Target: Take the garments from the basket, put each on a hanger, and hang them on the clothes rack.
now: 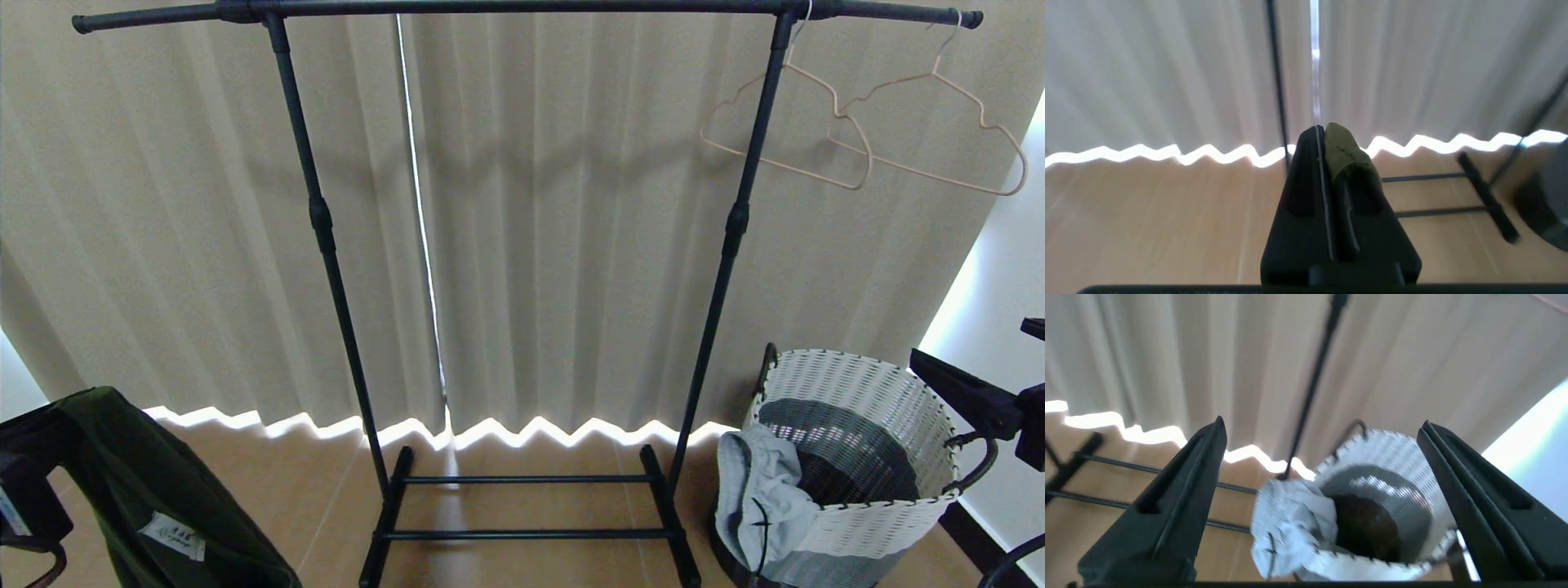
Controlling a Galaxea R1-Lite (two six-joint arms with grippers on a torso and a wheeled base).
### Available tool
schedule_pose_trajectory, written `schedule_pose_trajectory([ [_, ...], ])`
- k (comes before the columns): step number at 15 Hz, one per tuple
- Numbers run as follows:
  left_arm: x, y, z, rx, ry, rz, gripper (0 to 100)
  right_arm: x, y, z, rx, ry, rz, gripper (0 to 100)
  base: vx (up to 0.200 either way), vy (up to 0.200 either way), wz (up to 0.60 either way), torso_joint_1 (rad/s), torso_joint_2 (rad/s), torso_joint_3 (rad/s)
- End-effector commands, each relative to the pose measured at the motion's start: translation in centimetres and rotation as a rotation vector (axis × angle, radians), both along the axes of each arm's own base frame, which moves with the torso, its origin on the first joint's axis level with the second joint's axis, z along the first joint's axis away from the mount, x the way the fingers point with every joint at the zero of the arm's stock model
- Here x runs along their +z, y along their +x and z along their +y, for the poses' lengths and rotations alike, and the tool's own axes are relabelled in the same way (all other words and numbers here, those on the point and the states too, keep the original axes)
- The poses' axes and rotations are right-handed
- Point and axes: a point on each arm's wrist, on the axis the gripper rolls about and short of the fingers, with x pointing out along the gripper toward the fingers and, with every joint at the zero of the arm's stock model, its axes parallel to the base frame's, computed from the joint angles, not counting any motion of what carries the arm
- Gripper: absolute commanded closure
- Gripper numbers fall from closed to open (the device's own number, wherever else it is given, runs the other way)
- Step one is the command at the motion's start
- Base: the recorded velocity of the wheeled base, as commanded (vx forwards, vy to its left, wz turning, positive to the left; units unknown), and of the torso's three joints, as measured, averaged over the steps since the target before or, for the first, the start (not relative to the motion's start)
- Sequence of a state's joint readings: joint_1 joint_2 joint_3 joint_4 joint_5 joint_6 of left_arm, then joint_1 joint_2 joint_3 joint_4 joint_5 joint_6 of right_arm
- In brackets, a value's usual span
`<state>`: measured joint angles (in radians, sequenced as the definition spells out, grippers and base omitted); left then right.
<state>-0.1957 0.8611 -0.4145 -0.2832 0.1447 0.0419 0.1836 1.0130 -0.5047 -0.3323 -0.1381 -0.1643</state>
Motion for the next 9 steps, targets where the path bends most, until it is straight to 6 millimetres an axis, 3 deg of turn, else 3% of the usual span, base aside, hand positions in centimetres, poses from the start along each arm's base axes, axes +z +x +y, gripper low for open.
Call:
schedule_pose_trajectory([
  [1,-0.12,0.02,0.03,0.0,0.012,0.005,100,-0.05,0.02,0.01,0.0,0.0,0.002,0,0.0,0.0,0.0,0.0,0.0,0.0],
  [6,-0.15,-0.26,0.14,0.004,0.026,-0.005,100,-0.03,-0.02,0.0,0.0,0.0,0.0,0,0.0,0.0,0.0,0.0,0.0,0.0],
  [9,-0.31,-0.26,0.25,0.015,0.026,0.0,100,-0.14,0.0,0.01,0.0,-0.001,0.005,0,0.0,0.0,0.0,0.048,-0.22,-0.248],
])
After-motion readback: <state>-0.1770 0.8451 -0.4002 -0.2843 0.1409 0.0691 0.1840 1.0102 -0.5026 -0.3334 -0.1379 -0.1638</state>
